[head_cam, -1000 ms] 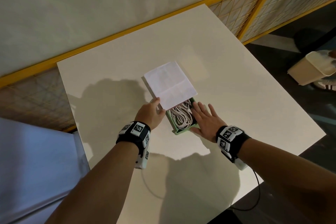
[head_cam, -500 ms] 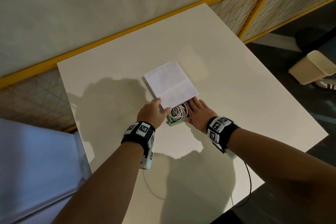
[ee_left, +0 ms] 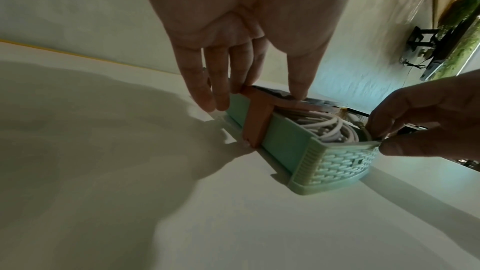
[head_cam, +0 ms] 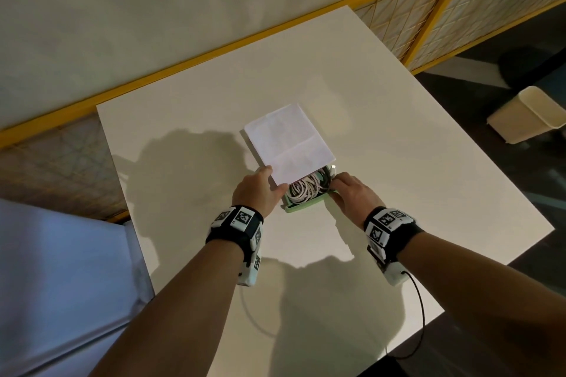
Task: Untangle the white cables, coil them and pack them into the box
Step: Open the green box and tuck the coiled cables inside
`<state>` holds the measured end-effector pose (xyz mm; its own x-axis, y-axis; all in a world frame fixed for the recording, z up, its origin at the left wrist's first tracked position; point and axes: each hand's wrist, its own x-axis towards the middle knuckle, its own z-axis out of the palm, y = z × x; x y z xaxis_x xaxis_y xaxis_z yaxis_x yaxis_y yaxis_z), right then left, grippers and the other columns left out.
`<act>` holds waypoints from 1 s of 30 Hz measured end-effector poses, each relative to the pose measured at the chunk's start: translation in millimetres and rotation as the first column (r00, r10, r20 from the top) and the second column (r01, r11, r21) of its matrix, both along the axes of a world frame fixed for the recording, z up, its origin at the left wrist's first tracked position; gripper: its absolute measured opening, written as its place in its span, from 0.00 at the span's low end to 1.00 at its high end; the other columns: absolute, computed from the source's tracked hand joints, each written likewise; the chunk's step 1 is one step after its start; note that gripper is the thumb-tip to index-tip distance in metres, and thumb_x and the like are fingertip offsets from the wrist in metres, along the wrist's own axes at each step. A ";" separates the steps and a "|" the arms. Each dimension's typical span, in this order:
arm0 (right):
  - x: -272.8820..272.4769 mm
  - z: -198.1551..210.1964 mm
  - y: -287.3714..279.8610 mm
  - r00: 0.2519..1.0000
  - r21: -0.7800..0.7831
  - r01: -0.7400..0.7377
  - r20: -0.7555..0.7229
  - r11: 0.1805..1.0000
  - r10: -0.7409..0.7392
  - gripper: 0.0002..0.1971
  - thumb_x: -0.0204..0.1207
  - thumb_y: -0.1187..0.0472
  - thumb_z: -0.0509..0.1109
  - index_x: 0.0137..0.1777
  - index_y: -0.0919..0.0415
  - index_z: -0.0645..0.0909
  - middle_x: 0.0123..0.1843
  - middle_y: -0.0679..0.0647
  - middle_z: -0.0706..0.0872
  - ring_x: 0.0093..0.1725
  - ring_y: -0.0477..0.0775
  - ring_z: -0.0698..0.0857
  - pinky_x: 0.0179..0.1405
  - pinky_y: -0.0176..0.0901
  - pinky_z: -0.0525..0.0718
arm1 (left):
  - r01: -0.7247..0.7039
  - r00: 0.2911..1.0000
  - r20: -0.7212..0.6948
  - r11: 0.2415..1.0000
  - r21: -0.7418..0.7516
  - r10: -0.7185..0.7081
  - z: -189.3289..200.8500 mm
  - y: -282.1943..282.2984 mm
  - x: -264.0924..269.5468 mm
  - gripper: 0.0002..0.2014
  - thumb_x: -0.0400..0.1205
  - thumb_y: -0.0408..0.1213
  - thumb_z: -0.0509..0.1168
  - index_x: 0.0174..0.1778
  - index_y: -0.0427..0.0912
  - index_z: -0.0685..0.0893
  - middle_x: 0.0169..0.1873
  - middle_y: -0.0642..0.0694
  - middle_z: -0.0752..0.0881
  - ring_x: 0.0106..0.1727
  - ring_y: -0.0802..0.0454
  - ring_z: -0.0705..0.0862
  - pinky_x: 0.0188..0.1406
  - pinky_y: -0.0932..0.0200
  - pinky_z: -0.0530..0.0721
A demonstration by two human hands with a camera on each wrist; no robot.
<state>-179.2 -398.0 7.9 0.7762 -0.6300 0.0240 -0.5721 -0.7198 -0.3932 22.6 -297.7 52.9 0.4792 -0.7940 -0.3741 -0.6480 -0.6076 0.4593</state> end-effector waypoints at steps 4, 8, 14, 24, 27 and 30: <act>8.1 7.0 -9.1 1.000 -0.052 0.003 -0.018 0.999 -0.004 0.11 0.66 0.72 0.74 0.49 0.64 0.84 0.42 0.60 0.90 0.43 0.64 0.88 0.33 0.49 0.88 | -0.009 1.000 0.003 1.000 0.010 0.009 -0.3 0.3 0.0 0.29 0.79 0.53 0.67 0.74 0.42 0.74 0.65 0.39 0.84 0.66 0.39 0.80 0.61 0.50 0.78; 13.3 8.7 -5.7 0.996 0.081 0.060 0.061 0.995 -0.066 0.14 0.73 0.70 0.69 0.58 0.71 0.80 0.50 0.67 0.85 0.48 0.69 0.85 0.46 0.55 0.85 | -0.018 1.000 -0.004 1.000 0.005 0.018 -0.1 -0.4 -0.9 0.29 0.79 0.52 0.67 0.73 0.42 0.74 0.64 0.39 0.84 0.66 0.38 0.80 0.61 0.49 0.78; 26.6 16.5 -7.6 0.815 0.482 0.473 0.078 0.737 -0.574 0.16 0.77 0.59 0.68 0.62 0.64 0.74 0.51 0.59 0.86 0.48 0.57 0.83 0.48 0.44 0.80 | -0.028 0.999 -0.018 1.000 0.000 0.028 -1.3 -0.3 -0.8 0.29 0.78 0.52 0.68 0.74 0.42 0.74 0.64 0.39 0.84 0.65 0.39 0.81 0.62 0.50 0.78; 25.2 8.1 -10.7 0.788 0.487 0.523 0.035 0.699 -0.614 0.10 0.74 0.65 0.68 0.53 0.62 0.84 0.47 0.59 0.90 0.43 0.54 0.85 0.37 0.27 0.75 | -0.038 0.999 -0.023 0.999 0.009 0.039 -3.6 -0.7 -0.4 0.30 0.78 0.52 0.68 0.74 0.43 0.74 0.63 0.37 0.85 0.65 0.37 0.81 0.60 0.50 0.79; 22.3 9.1 -5.4 0.834 0.445 0.473 0.053 0.761 -0.549 0.12 0.75 0.64 0.67 0.57 0.62 0.84 0.49 0.60 0.90 0.48 0.58 0.86 0.49 0.38 0.80 | -0.042 0.999 -0.027 0.999 0.013 0.042 -4.3 -0.8 -0.2 0.30 0.78 0.53 0.67 0.74 0.43 0.74 0.63 0.36 0.85 0.64 0.37 0.81 0.59 0.50 0.79; 20.0 9.9 -2.6 0.868 0.421 0.443 0.017 0.791 -0.496 0.15 0.74 0.59 0.71 0.60 0.61 0.82 0.49 0.56 0.87 0.48 0.56 0.84 0.52 0.45 0.82 | -0.046 0.998 -0.029 0.999 0.018 0.047 -4.2 -1.1 -0.2 0.30 0.78 0.53 0.67 0.74 0.44 0.74 0.63 0.36 0.84 0.65 0.37 0.81 0.60 0.50 0.79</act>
<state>-159.2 -400.6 17.7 0.3892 -0.8921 -0.2298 -0.7284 -0.1453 -0.6695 22.4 -298.8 48.7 0.5040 -0.7645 -0.4019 -0.6051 -0.6446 0.4673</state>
